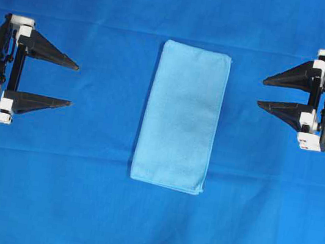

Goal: Fold the light blue towel.

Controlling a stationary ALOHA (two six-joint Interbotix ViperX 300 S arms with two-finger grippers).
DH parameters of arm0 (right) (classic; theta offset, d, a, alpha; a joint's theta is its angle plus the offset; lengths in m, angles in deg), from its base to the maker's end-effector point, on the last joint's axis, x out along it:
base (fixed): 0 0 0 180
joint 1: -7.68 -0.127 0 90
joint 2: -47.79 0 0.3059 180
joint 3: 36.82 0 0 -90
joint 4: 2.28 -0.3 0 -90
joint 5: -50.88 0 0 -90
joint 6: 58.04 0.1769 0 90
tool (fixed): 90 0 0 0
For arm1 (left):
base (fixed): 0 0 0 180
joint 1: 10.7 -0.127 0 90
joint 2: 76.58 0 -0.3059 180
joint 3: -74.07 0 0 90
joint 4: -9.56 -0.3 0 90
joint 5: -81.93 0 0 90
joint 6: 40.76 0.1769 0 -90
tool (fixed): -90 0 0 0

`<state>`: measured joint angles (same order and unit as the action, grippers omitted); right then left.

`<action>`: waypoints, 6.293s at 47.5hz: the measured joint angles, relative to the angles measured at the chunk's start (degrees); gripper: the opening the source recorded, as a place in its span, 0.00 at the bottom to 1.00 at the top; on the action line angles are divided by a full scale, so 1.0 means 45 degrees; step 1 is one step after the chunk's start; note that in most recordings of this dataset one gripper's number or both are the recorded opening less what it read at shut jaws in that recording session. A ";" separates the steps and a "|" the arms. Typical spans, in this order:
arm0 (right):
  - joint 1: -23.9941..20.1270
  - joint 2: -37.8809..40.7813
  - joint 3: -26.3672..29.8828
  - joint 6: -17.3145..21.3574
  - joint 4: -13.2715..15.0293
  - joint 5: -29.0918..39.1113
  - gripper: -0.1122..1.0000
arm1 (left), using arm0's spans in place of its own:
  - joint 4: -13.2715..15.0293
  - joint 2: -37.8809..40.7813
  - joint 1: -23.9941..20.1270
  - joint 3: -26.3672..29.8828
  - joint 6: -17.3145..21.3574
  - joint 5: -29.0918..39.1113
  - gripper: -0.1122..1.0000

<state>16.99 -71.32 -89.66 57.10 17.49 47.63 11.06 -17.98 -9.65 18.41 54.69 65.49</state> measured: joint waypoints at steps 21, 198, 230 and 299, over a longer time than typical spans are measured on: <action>0.1719 0.3301 0.1855 -0.0176 -0.0137 0.1582 0.62 | 0.0000 0.4238 -0.2051 0.1797 0.0176 -0.0859 0.75; -0.3281 0.8730 0.4199 0.3066 -0.0723 0.3574 0.13 | 0.0059 1.1504 0.1445 0.4766 0.0000 -0.0059 0.13; -0.3633 0.9043 0.4492 0.2930 -0.0762 0.2969 0.62 | 0.0059 1.0879 0.1543 0.4922 -0.0059 0.0195 0.68; -0.2227 -0.5293 -0.2676 0.3027 0.1328 0.3828 0.60 | 0.0059 -0.4766 0.0449 -0.2793 -0.0273 0.2617 0.65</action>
<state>6.97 -95.14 -101.70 70.72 23.47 64.86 11.32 -39.43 -7.63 5.84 53.46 77.27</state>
